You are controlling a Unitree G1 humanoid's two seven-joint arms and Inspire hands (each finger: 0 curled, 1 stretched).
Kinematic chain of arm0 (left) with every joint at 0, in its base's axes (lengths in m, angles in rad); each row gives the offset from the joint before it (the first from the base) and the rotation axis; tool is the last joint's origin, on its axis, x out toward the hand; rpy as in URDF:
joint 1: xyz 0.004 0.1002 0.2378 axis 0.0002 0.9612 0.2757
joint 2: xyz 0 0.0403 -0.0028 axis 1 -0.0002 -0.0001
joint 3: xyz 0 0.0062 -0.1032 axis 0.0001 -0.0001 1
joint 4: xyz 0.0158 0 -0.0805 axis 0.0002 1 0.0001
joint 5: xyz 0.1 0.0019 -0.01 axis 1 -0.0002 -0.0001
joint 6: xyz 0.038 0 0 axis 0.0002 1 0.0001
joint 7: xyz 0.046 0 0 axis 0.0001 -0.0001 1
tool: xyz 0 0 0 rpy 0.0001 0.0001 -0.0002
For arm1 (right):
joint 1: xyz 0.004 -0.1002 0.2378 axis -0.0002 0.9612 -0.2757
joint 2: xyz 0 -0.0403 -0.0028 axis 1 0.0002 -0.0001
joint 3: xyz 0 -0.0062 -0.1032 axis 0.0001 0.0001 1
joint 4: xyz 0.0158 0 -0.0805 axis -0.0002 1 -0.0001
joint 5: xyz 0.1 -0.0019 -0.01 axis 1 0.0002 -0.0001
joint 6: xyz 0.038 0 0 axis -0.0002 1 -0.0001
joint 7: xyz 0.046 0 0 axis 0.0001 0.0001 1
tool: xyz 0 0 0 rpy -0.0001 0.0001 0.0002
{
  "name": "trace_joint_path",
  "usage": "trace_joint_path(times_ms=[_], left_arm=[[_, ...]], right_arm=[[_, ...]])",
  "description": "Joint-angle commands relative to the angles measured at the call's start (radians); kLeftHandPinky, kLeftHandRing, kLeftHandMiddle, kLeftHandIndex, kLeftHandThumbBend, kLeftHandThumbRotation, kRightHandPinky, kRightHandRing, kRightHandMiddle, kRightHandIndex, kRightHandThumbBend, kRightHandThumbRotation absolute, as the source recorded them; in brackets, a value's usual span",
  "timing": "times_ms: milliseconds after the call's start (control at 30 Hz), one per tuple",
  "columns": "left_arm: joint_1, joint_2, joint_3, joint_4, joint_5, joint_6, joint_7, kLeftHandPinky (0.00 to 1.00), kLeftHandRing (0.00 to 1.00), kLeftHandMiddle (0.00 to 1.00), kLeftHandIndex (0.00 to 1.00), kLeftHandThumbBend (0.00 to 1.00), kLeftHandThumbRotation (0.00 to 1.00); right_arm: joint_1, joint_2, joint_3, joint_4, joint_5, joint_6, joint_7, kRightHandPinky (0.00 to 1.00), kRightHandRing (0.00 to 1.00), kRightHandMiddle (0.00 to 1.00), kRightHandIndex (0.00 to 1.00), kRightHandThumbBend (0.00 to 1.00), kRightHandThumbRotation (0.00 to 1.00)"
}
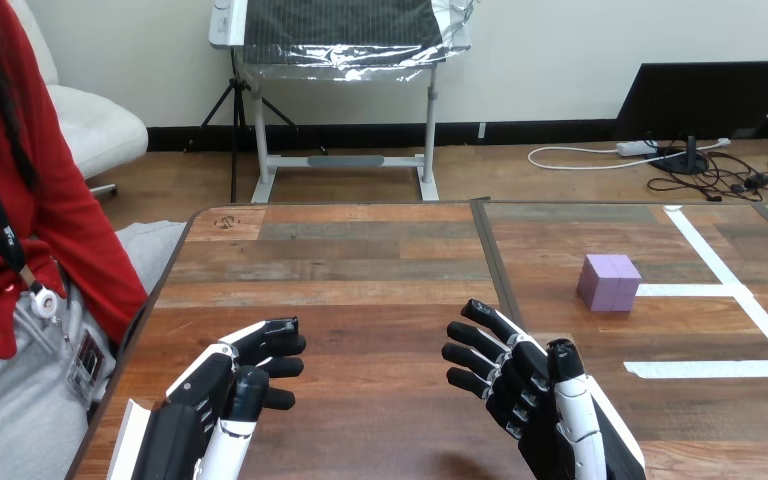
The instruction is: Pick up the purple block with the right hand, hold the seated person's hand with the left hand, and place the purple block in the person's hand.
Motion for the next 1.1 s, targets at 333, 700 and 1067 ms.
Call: trace_joint_path(times_ms=[333,700,1067], left_arm=[[-0.047,-0.014,0.006,-0.031,-0.009,-0.003,0.000,0.62,0.72,0.74,0.74,0.46,0.96],[-0.060,-0.011,0.008,-0.023,-0.022,0.005,-0.007,0.64,0.73,0.75,0.74,0.45,0.95],[-0.082,-0.008,0.007,-0.010,-0.024,0.010,-0.017,0.65,0.73,0.75,0.75,0.45,0.95]], right_arm=[[-0.072,0.002,-0.017,-0.027,-0.013,-0.021,-0.005,0.86,0.87,0.88,0.90,0.66,1.00],[-0.190,-0.008,-0.023,0.063,-0.091,-0.039,-0.042,0.84,0.85,0.86,0.88,0.70,1.00],[-0.465,-0.047,-0.047,0.331,-0.195,-0.115,-0.068,0.85,0.87,0.89,0.90,0.74,1.00]])
